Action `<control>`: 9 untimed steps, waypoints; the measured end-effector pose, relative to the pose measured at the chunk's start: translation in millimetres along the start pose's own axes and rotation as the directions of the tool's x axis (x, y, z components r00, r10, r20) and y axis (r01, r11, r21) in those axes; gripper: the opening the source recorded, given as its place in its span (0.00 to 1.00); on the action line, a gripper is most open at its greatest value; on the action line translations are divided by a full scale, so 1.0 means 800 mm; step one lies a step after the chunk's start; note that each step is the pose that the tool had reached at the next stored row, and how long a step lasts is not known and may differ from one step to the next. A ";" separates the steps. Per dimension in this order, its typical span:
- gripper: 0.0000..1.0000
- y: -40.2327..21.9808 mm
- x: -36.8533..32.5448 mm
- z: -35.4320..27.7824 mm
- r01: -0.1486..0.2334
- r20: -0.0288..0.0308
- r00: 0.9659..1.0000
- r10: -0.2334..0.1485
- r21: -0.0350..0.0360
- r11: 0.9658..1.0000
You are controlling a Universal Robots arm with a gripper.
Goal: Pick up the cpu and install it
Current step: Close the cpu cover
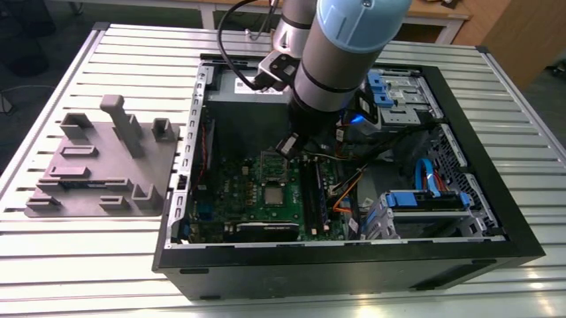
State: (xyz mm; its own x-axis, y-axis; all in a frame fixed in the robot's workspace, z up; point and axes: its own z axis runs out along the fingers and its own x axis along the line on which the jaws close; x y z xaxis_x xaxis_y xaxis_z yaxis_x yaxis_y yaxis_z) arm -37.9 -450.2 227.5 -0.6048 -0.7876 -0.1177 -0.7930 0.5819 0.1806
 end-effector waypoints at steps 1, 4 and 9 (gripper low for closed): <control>0.10 0.0004 0.0002 -0.0004 0.001 -0.001 1.000 -0.001 0.001 1.000; 0.10 0.0011 0.0004 -0.0020 0.002 -0.002 1.000 -0.002 0.001 1.000; 0.10 0.0016 0.0003 -0.0035 0.003 -0.002 1.000 -0.003 0.001 1.000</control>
State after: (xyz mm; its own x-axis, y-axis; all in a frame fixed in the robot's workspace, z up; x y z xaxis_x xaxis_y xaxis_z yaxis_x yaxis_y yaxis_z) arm -38.9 -450.2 230.4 -0.6026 -0.7896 -0.1159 -0.7946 0.5801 0.1791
